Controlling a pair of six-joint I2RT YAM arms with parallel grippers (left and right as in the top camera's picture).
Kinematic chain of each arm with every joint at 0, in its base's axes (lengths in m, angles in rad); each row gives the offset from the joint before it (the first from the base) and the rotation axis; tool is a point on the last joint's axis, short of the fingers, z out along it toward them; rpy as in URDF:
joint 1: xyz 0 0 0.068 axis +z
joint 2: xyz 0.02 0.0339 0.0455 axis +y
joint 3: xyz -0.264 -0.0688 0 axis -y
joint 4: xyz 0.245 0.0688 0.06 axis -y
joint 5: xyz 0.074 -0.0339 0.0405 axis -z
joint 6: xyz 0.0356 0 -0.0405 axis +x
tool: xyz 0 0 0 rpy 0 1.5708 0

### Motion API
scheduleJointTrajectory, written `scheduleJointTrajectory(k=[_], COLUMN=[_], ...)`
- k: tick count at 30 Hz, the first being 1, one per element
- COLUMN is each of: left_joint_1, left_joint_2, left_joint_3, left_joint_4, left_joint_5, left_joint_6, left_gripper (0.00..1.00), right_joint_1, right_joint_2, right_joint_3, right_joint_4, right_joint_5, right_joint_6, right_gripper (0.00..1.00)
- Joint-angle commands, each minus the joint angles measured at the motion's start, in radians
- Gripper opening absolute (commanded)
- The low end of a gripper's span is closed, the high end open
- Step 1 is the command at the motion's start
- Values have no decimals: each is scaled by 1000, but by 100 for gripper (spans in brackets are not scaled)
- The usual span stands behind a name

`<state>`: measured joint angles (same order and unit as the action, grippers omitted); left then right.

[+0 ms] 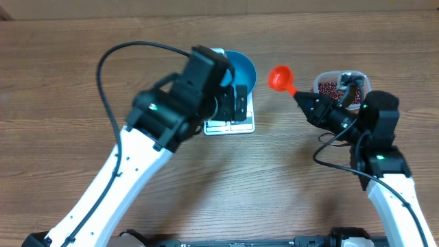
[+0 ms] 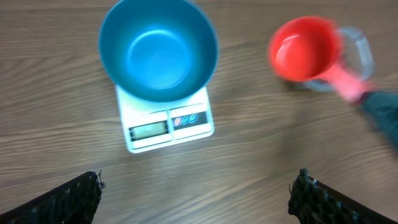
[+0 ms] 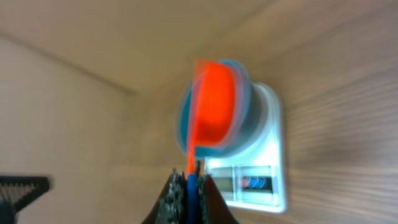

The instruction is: Scoop item into bowl and weigh 150g on scale

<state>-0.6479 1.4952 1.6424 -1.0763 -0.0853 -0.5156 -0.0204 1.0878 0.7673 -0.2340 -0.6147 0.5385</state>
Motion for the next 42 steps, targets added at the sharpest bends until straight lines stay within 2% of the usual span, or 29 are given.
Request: scheduleJointTrajectory(k=[1, 6, 10, 11, 12, 13, 14, 15, 23, 28, 32, 42], left_joint_1=[-50, -57, -56, -56, -56, -56, -56, -57, -57, -58, -58, -51], left_joint_2=[9, 10, 10, 10, 10, 11, 12, 13, 59, 124, 177, 291], left_joint_3=[-79, -235, -330, -352, -372, -389, -409, -425, -515, -515, -515, -515], left_joint_4=[17, 127, 219, 243, 266, 283, 302, 317, 415, 520, 579, 708], left_joint_5=[-154, -159, -162, -162, -162, -163, -163, -163, -154, -124, -119, -124], left_joint_6=[40, -37, -88, -101, -101, -101, -101, -101, -90, 129, 218, 312], left_gripper=[100, 100, 100, 93, 73, 40, 16, 4, 4, 4, 4, 4], right_joint_1=[-2, -2, -3, -2, -2, -2, -3, -2, -3, -3, -2, -3], right_joint_2=[-40, -45, -48, -48, -48, -48, -48, -48, -48, -48, -45, -42], right_joint_3=[117, 231, 249, 249, 248, 248, 248, 248, 248, 248, 248, 248], right_joint_4=[-146, -357, -410, -417, -422, -426, -427, -427, -426, -426, -426, -417], right_joint_5=[215, 401, 473, 484, 489, 492, 492, 492, 495, 495, 495, 496], right_joint_6=[-169, -204, -204, -204, -205, -208, -208, -208, -260, -260, -283, -283], right_gripper=[4, 4, 4, 4, 4, 4, 4, 3, 4, 4, 4, 3])
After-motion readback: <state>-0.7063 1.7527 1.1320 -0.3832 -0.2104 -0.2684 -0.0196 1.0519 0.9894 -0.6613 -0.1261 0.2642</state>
